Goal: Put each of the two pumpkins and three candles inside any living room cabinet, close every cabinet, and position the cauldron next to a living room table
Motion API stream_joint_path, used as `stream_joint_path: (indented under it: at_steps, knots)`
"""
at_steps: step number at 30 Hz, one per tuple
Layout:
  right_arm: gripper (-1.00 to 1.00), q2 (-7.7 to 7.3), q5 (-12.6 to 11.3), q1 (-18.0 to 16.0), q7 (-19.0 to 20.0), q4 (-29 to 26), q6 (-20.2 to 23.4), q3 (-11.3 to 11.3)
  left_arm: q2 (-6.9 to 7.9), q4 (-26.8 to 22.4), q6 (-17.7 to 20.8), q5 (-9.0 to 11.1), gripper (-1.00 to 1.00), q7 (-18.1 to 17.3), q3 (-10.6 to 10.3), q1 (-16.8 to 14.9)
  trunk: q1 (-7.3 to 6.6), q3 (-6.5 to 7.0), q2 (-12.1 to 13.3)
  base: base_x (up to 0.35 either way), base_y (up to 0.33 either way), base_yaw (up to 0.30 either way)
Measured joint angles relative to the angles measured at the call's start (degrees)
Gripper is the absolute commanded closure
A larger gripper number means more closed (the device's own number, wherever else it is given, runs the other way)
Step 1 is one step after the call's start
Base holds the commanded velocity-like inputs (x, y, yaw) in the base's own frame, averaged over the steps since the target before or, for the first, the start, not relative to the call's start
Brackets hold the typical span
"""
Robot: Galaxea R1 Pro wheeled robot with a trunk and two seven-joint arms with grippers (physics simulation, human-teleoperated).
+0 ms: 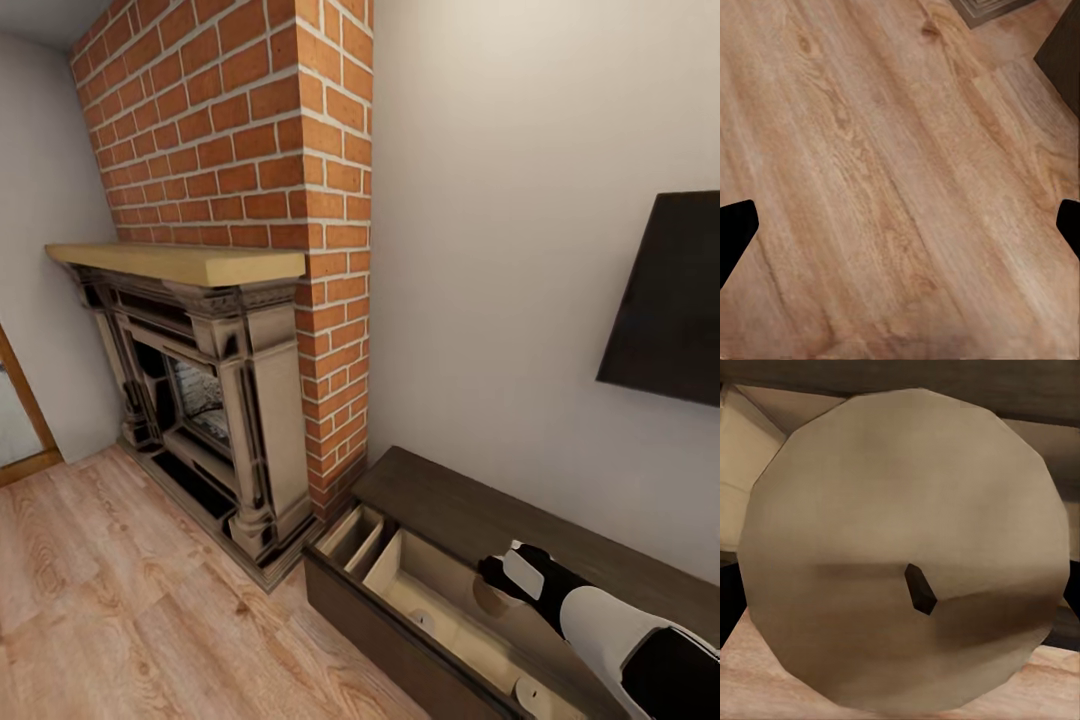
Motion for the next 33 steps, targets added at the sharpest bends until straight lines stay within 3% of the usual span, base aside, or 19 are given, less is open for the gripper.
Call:
stream_joint_path:
  at_steps: [3,7,8,12,14,15,17,20,24,25,27,33]
  knots:
    - [1.00,0.25,0.31,0.00,-0.01,0.02,-0.16,0.10,-0.12,0.15,9.48,-0.19,-1.00,0.09,1.29,-6.70,0.66,-0.54,-1.20,0.000,0.000,0.000]
    - [1.00,0.24,0.55,0.00,-0.04,0.01,-0.23,0.10,-0.21,0.02,18.39,-0.37,-1.00,0.07,3.04,-14.36,1.54,-1.25,-2.81,0.000,0.000,0.000]
    - [1.00,0.24,0.54,0.00,-0.05,-0.03,-0.25,0.09,-0.27,-0.43,20.23,-0.40,-1.00,-0.02,6.50,-16.69,1.76,-1.44,-3.21,0.000,0.000,0.000]
    - [1.00,0.23,0.52,0.00,-0.10,-0.10,-0.25,0.06,0.29,-4.91,21.92,-0.35,-1.00,-0.06,12.61,-21.62,2.63,-2.16,-4.82,0.000,0.000,0.000]
    - [1.00,0.23,0.42,0.00,-0.20,-0.17,-0.25,0.05,2.44,-9.48,22.16,-0.28,-1.00,-0.02,13.78,-23.60,3.07,-2.52,-5.62,0.000,0.000,0.000]
    - [1.00,0.25,0.24,0.00,-0.24,-0.16,-0.25,0.04,5.63,-15.96,21.95,-0.25,-1.00,0.14,14.41,-24.48,3.29,-2.70,-6.03,0.000,0.000,0.000]
    - [1.00,0.28,0.14,0.00,-0.25,-0.14,-0.25,0.08,7.99,-21.21,21.20,-0.23,-1.00,0.32,14.86,-24.80,3.73,-3.06,-6.83,0.000,0.000,0.000]
    - [1.00,0.31,0.11,0.00,-0.31,-0.16,-0.25,0.09,11.24,-28.00,16.36,-3.18,-1.00,0.54,15.18,-25.02,4.39,-3.60,-8.03,0.000,0.000,0.000]
    - [1.00,0.25,0.14,0.00,-0.35,-0.16,-0.25,0.03,15.53,-35.95,8.71,-9.31,-1.00,1.64,15.26,-25.10,5.27,-4.32,-9.64,0.000,0.000,0.000]
    - [1.00,0.25,0.13,0.00,-0.35,-0.16,-0.25,0.02,15.99,-36.86,8.17,-9.91,-1.00,2.19,15.27,-25.10,5.49,-4.50,-10.04,0.000,0.000,0.000]
    - [1.00,0.24,0.15,0.00,-0.35,-0.15,-0.22,0.01,17.31,-40.11,6.61,-11.62,-1.00,6.85,15.36,-25.12,5.93,-4.86,-10.84,0.000,0.000,0.000]
    - [1.00,0.23,0.28,0.00,-0.22,-0.10,-0.22,0.03,17.75,-43.05,6.05,-12.23,-1.00,9.53,15.50,-25.13,7.25,-5.94,-13.25,0.000,0.000,0.000]
